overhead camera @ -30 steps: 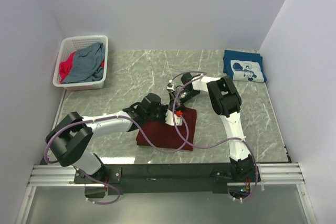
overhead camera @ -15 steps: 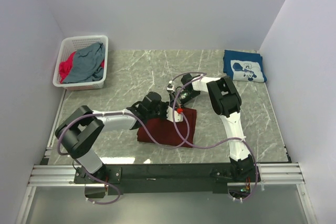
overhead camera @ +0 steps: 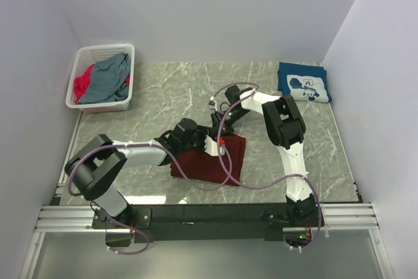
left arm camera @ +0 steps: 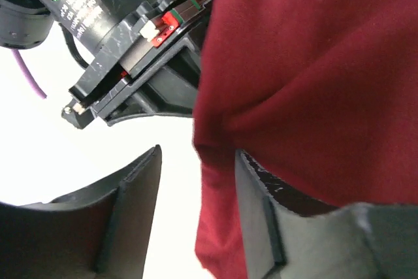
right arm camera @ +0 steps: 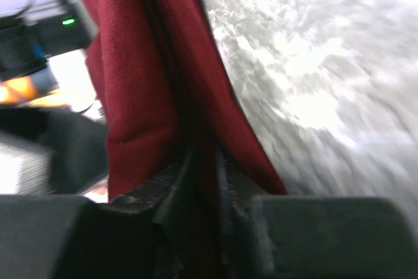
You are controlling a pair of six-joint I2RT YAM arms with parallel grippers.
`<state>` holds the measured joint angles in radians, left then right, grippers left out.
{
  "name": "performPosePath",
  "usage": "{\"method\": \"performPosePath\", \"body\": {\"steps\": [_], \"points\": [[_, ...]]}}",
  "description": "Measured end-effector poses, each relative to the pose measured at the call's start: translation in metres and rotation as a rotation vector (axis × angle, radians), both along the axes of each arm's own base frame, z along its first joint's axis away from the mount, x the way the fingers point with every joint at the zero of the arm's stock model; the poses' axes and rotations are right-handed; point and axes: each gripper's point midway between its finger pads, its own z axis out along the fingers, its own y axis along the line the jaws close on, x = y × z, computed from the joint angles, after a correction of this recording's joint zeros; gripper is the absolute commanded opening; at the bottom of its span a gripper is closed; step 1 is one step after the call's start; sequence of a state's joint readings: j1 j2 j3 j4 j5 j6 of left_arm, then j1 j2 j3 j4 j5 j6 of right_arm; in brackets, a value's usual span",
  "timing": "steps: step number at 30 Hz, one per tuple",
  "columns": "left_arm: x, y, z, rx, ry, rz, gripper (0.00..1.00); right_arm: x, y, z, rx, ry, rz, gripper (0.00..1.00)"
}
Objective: Fold and stack the t-shirts
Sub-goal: Fold the tshirt
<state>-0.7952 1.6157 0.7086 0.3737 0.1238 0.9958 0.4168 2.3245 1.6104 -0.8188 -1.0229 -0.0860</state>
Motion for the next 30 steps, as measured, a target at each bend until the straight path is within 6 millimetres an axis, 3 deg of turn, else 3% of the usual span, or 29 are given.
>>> {"method": "performPosePath", "body": {"steps": [4, 11, 16, 20, 23, 27, 30], "points": [[-0.006, 0.003, 0.025, -0.038, -0.014, 0.003, 0.58, 0.016, -0.008, 0.007, -0.095, -0.115, -0.003, 0.41], [-0.031, 0.011, 0.094, -0.179, 0.077, -0.004, 0.59, 0.055, -0.025, 0.023, -0.255, -0.325, -0.003, 0.50], [-0.033, 0.039, 0.123, -0.282, 0.299, 0.084, 0.59, 0.090, -0.045, 0.070, -0.281, -0.493, -0.026, 0.51], [-0.022, 0.068, 0.117, -0.332, 0.537, 0.214, 0.58, 0.086, -0.078, 0.106, -0.275, -0.553, -0.069, 0.48], [-0.008, 0.087, 0.101, -0.368, 0.749, 0.315, 0.64, 0.059, -0.105, 0.113, -0.288, -0.534, -0.094, 0.45], [0.015, 0.100, 0.077, -0.436, 0.994, 0.440, 0.60, 0.022, -0.113, 0.095, -0.299, -0.451, -0.076, 0.40], [0.023, 0.106, 0.057, -0.462, 1.111, 0.532, 0.59, 0.009, -0.113, 0.072, -0.312, -0.394, -0.072, 0.38]]}}
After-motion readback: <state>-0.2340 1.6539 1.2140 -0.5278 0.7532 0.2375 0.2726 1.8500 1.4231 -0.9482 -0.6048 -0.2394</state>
